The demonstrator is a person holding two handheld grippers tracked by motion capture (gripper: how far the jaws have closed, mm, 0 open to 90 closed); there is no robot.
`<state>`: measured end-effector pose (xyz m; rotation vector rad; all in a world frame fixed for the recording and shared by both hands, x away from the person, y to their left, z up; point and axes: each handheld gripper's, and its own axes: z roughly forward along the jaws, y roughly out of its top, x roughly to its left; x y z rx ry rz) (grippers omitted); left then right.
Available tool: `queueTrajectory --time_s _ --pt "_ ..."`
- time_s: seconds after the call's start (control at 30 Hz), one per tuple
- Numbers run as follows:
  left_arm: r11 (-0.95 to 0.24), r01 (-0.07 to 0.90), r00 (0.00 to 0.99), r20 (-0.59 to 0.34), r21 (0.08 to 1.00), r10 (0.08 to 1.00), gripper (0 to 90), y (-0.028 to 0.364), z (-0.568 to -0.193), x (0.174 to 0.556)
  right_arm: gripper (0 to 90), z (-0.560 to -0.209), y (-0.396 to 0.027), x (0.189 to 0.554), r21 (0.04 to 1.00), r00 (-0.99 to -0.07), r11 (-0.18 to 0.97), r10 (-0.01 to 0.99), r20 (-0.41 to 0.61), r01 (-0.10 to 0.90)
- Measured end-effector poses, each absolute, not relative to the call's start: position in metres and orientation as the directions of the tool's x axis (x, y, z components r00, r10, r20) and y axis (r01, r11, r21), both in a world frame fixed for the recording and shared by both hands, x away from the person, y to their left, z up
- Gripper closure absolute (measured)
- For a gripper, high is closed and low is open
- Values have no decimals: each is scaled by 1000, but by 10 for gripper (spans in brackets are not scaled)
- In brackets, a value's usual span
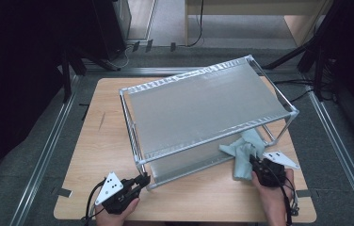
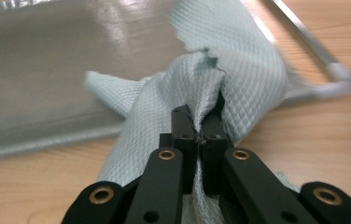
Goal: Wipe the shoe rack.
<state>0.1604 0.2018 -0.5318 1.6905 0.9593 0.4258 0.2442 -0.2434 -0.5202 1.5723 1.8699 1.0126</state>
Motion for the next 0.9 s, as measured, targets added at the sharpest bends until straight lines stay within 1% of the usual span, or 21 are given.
queueTrajectory --time_s 0.17,0.23,0.27,0.3,0.37,0.4,0.43,0.5,0.57,0.67,0.7,0.73,0.77,0.83,0.87,0.9 --pt "-66 391 586 -193 918 787 789 207 -531 172 881 -513 -260 223 786 -165 48 984 69 616" --pt "-62 394 577 -194 917 793 788 209 -531 175 872 -515 -266 218 772 -160 36 983 85 634" --pt "-58 395 573 -197 917 795 788 210 -531 177 830 -515 -270 217 760 -182 30 976 116 649" --pt "-56 396 571 -198 916 797 787 210 -531 178 707 -516 -273 216 748 -206 30 968 143 663" --pt "-47 398 566 -205 916 798 786 212 -532 181 538 -515 -277 216 749 -225 31 961 160 662" --pt "-45 398 566 -207 916 798 785 212 -532 181 486 -511 -280 217 768 -220 14 961 166 640" --pt "-47 397 565 -204 917 799 785 213 -532 182 479 -506 -283 218 786 -205 -9 964 172 618" --pt "-45 398 562 -205 916 801 785 213 -532 182 484 -496 -289 228 819 -187 -41 966 179 572" --pt "-47 397 560 -202 917 803 786 213 -532 182 489 -489 -295 243 836 -161 -52 973 166 546" --pt "-44 396 559 -203 917 804 786 213 -532 182 514 -483 -304 272 836 -90 -77 985 150 544" --pt "-45 396 558 -202 917 805 786 213 -532 182 540 -482 -306 280 837 -75 -78 987 141 542" --pt "-45 396 558 -202 917 805 786 213 -532 182 540 -482 -306 280 837 -75 -78 987 141 542" --pt "-43 395 552 -199 918 810 787 215 -532 182 606 -483 -311 300 839 -25 -93 992 126 536" --pt "-36 397 543 -203 917 815 786 218 -532 182 670 -485 -313 310 846 -29 -95 991 129 525" --pt "-33 398 540 -205 917 816 786 220 -532 183 714 -486 -312 314 848 -20 -91 993 119 522" --pt "-36 399 540 -203 916 816 785 222 -532 183 765 -488 -311 318 853 -38 -83 992 120 515"
